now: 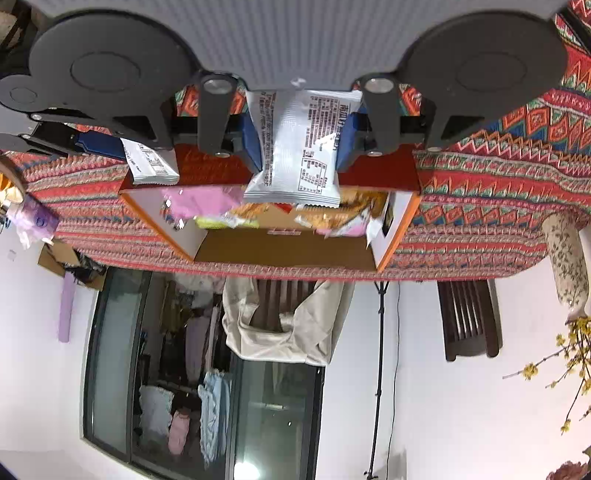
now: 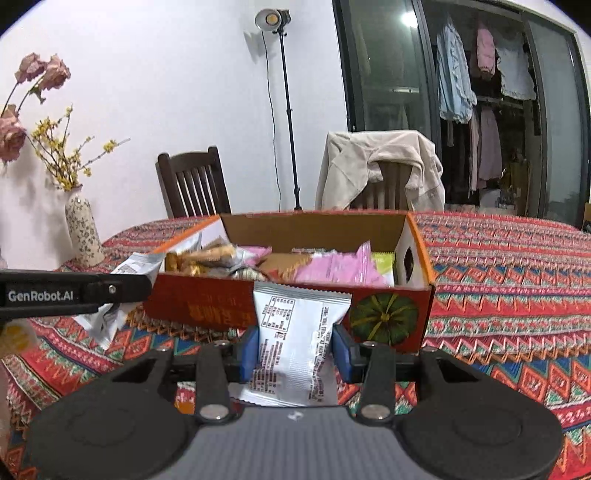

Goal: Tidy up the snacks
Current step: 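Carry both white packets over the box and open both tools to drop them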

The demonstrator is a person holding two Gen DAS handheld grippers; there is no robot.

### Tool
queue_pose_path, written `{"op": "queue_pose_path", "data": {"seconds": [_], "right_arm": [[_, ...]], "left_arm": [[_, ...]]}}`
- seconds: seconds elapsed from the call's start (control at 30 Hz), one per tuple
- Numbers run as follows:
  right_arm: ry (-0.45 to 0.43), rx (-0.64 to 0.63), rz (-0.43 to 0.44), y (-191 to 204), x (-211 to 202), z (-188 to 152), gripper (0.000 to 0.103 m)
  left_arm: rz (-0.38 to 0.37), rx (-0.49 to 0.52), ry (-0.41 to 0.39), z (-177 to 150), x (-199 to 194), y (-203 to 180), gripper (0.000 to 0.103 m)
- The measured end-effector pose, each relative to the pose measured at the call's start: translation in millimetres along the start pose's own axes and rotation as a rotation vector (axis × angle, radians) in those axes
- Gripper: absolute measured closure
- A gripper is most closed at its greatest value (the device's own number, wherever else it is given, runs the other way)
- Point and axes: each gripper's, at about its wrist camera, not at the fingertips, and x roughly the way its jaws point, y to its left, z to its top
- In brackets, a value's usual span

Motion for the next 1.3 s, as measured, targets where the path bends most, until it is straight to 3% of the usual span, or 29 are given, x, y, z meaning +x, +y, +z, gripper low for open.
{"op": "queue_pose_path", "data": {"seconds": [0.5,0.97,1.3], "right_arm": [[-0.098,0.016,-0.048,-6,0,50,0.062],[-0.112,0.015,-0.092,-13,48,95,0.062],[-0.088,0.039,-0.111,-23,99,91,0.062]], "left_arm": [[-0.018,-0.002,-0.099,50,6,-6,0.059],[0.050,-0.078,-0.090,90,66,12,0.059],[0.127,-0.107,-0.111,75,114,29,0.059]]}}
